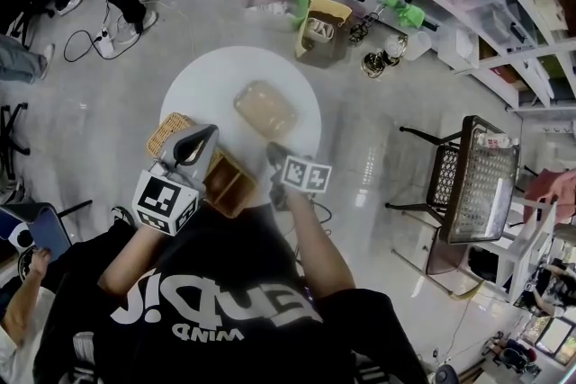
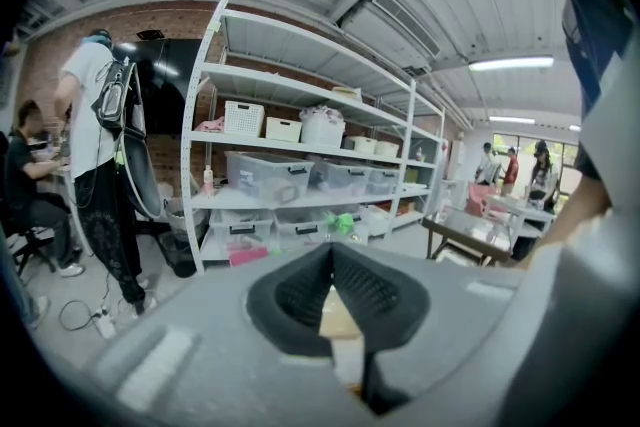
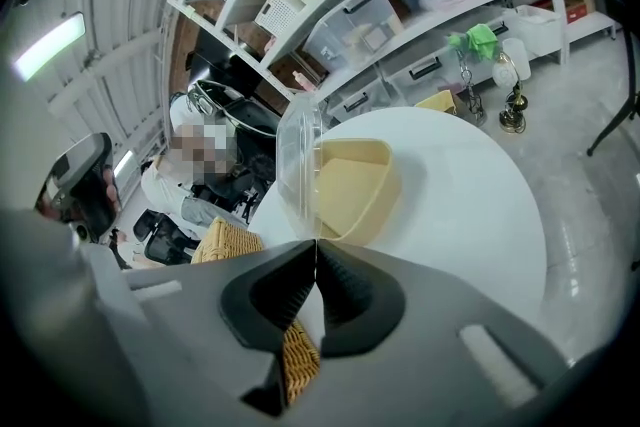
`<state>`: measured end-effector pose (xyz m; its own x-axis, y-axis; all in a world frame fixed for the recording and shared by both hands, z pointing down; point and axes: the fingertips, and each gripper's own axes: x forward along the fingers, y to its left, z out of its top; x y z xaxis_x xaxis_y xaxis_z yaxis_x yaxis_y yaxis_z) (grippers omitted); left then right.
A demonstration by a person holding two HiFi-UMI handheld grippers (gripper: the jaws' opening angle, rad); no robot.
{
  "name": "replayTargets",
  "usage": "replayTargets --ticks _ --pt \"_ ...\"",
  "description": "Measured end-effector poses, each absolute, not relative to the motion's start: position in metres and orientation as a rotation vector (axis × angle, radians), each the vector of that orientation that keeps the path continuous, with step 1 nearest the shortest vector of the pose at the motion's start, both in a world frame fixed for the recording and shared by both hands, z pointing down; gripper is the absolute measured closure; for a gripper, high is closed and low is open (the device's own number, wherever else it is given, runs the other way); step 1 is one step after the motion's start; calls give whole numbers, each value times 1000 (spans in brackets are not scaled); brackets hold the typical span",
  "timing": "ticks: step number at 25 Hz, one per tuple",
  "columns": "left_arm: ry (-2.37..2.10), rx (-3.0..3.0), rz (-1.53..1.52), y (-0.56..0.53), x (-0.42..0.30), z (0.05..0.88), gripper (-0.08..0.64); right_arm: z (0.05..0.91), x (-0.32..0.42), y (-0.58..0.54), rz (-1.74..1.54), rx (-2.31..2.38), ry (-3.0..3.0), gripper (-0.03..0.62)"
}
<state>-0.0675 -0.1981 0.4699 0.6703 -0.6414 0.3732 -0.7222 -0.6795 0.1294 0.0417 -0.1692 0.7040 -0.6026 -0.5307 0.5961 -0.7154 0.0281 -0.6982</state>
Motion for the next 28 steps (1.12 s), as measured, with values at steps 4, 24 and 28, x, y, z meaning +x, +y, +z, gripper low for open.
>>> replayTargets --ticks 4,24,28 --pt "-1099 2618 428 -194 -72 469 558 691 37 -168 1585 1299 -2183 589" --pt "-1157 2626 332 -173 -76 447 558 573 39 -173 1327 1353 -2505 591" --pt "-1175 2635 307 -170 -78 440 558 543 48 -170 1242 1396 -2558 591"
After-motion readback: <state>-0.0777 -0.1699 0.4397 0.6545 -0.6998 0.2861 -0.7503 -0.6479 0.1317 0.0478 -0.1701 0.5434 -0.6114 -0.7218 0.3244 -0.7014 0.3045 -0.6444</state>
